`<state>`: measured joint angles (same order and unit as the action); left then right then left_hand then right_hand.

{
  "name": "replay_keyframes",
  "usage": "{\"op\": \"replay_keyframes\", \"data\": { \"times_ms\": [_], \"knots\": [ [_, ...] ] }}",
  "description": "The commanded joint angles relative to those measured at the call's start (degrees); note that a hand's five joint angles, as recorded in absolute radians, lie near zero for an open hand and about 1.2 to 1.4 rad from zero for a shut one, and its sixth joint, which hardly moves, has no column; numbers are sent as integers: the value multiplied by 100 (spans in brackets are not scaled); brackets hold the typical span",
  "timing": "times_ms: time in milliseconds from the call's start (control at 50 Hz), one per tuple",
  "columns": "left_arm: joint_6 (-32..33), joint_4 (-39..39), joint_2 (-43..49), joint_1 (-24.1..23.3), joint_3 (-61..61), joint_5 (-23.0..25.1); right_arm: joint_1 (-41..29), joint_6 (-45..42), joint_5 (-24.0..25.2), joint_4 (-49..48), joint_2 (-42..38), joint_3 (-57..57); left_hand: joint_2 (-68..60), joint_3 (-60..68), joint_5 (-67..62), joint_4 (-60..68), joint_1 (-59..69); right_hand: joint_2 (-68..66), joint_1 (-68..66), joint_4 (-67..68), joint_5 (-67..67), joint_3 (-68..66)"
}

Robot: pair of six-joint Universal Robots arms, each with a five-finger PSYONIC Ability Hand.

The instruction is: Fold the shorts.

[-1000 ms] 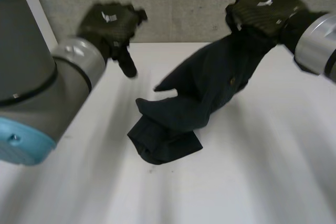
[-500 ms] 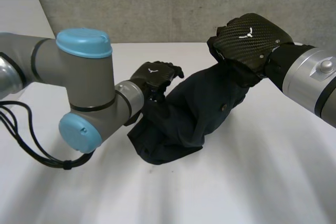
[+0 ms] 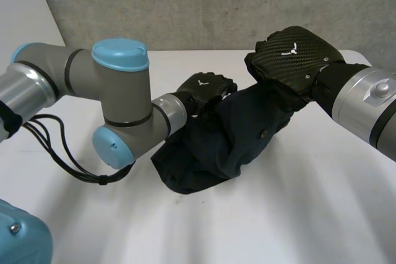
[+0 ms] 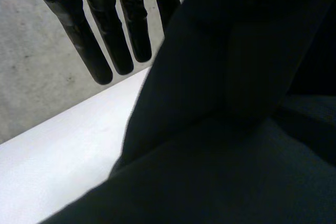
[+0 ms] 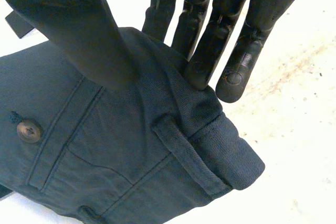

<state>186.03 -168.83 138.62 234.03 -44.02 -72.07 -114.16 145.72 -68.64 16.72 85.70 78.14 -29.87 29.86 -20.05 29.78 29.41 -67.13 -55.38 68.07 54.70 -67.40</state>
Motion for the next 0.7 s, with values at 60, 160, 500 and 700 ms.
{"op": "replay_keyframes", "data": {
  "times_ms": [60, 160, 500, 700],
  "knots": [
    [13, 8, 341, -16, 640, -96, 69, -17, -18, -107, -9, -70, -5013, 5014, -4995, 5022, 5059, -1287, -2462, 1193, 1530, -1260],
    [127, 78, 192, 55, 746, -834, 104, -43, -114, -125, -80, -132, -5013, 5014, -4995, 5022, 5059, -1287, -2462, 1193, 1530, -1260],
    [2140, 1977, -2621, -16, -1354, -1177, -1, -508, -1028, 603, -386, -299, -5013, 5014, -4995, 5022, 5059, -1287, -2462, 1193, 1530, -1260],
    [2175, 1687, -1963, 55, -1830, -2047, -449, -1265, -1274, 1123, -1607, -474, -5013, 5014, -4995, 5022, 5059, -1287, -2462, 1193, 1530, -1260]
  ]
}}
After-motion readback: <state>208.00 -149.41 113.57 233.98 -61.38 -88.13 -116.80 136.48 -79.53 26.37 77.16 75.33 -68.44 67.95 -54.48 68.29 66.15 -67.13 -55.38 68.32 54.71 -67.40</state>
